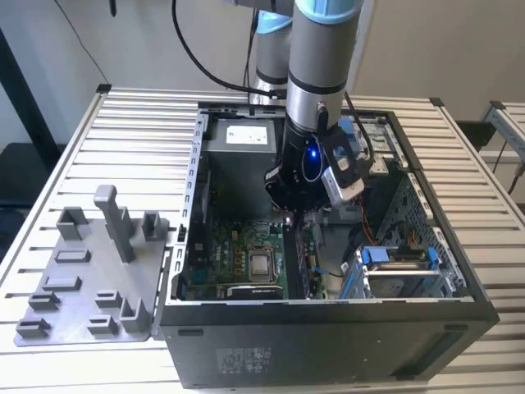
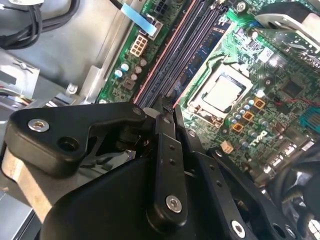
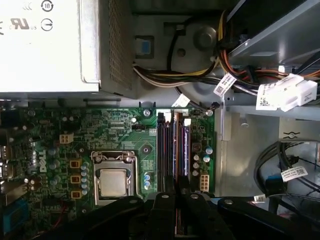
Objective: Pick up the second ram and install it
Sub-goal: 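Insert the second ram into the second slot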
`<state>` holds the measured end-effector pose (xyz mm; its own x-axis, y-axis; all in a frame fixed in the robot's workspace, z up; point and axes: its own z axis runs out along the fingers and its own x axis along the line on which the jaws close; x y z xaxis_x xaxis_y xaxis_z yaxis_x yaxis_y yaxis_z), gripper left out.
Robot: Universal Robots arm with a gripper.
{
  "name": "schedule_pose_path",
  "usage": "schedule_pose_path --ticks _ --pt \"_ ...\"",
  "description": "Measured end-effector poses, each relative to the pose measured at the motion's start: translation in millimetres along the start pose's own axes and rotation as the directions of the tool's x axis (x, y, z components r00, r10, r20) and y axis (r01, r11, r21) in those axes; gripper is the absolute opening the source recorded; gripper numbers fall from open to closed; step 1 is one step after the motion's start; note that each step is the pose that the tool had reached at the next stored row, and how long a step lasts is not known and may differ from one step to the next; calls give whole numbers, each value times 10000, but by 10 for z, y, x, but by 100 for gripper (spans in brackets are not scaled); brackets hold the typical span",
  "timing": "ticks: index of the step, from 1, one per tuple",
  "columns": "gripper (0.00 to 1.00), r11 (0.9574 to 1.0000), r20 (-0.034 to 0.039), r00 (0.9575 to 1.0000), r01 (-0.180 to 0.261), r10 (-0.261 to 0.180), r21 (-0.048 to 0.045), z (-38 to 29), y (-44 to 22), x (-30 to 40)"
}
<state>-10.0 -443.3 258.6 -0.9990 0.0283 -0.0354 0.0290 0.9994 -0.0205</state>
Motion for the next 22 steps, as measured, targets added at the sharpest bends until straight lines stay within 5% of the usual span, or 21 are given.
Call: schedule_pose_path --ticks 11,22 --pt "14 10000 -10 10000 -62 62 -64 144 -170 8" --pt "14 9995 -25 9996 -295 295 -60 246 -178 17"
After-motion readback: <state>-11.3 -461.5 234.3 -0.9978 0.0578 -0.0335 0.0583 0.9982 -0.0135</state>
